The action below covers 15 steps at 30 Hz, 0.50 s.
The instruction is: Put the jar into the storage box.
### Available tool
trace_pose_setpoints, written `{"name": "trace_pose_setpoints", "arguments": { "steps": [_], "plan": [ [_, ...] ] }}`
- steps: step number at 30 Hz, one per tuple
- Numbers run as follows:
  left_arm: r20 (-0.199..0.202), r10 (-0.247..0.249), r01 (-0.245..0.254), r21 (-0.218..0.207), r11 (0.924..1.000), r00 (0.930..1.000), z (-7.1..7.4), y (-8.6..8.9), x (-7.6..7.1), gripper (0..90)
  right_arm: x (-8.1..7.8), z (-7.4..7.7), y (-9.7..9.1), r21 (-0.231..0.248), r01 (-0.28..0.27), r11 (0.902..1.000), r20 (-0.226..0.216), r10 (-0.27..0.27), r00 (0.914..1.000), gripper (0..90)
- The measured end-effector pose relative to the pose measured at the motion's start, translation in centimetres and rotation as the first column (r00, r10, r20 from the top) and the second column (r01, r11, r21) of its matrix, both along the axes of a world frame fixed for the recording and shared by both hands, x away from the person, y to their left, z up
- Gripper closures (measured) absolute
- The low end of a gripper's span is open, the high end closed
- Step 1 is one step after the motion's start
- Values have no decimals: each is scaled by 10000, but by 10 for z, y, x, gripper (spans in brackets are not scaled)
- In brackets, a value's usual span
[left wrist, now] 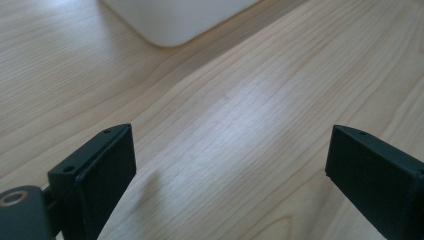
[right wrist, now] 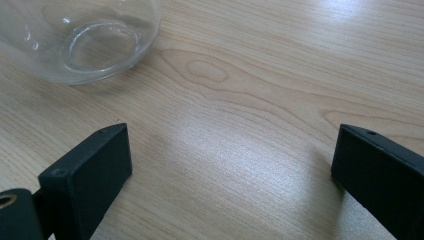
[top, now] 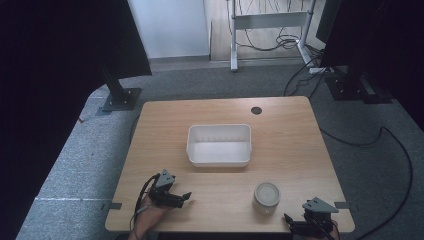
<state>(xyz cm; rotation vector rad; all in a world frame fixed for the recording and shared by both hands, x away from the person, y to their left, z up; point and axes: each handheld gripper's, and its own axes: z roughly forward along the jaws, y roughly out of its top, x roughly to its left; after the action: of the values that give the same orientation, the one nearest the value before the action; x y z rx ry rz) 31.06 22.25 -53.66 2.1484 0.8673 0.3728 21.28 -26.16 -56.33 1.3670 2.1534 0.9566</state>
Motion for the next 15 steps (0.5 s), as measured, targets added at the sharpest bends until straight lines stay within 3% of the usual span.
{"name": "trace_pose_setpoints", "arguments": {
  "steps": [15],
  "plan": [
    [112, -634, 637, -344, 9974, 9979, 9, -25, -4, 43, 0, 0, 0, -1, 3, 10000, -3, -3, 10000, 23]
  ]
}}
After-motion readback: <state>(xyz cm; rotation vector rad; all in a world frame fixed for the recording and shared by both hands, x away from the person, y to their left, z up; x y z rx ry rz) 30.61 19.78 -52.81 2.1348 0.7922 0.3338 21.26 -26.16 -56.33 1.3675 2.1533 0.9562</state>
